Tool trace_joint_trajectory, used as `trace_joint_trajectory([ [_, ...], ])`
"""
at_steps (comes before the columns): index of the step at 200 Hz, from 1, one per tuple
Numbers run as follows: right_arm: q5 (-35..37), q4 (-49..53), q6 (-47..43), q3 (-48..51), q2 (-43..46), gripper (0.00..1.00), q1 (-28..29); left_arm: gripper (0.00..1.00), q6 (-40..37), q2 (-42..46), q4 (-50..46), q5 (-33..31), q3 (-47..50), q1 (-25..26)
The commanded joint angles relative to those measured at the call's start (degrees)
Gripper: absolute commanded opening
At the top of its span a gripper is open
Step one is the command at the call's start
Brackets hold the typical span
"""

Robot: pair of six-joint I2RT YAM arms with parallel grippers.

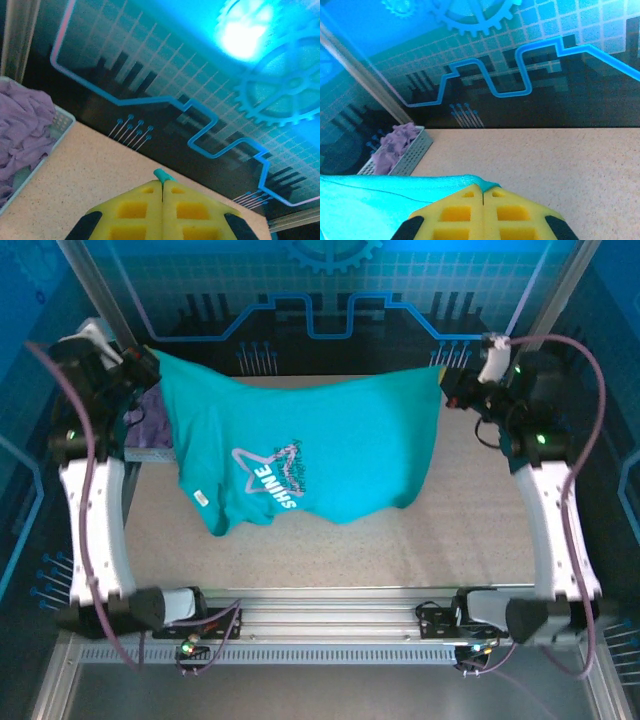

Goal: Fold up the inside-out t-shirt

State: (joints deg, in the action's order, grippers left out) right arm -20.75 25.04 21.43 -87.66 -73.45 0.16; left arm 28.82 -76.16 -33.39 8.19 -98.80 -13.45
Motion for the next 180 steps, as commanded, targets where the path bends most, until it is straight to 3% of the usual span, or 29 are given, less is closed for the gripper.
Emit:
trace_joint_trajectory([
  [1, 4.31, -1.99, -0.70, -7.50, -2.48, 0.00, 1.25, 0.00, 1.86, -0.41, 3.96, -0.89, -7.14, 0.49],
  [31, 7.42, 3.05, -4.64, -13.38, 0.05, 0.00, 2.08, 0.00, 0.34, 3.78, 4.52, -0.72, -11.27, 0.50],
  [114, 12.66, 14.19, -8.66, -17.74, 17.53, 0.00, 2.14, 0.00, -3.26, 23.23, 7.58, -0.28, -10.45, 0.48],
  [146, 14.39, 16.31, -9.65, -19.39, 19.42, 0.00, 2.15, 0.00, -3.62, 22.63, 8.25, -0.18, -11.93, 0.47],
  [180, 17.05, 14.35, -11.25, -17.12, 16.91, 0.00, 2.13, 0.00, -2.22, 15.89, 13.07, 1.35, -9.06, 0.51],
])
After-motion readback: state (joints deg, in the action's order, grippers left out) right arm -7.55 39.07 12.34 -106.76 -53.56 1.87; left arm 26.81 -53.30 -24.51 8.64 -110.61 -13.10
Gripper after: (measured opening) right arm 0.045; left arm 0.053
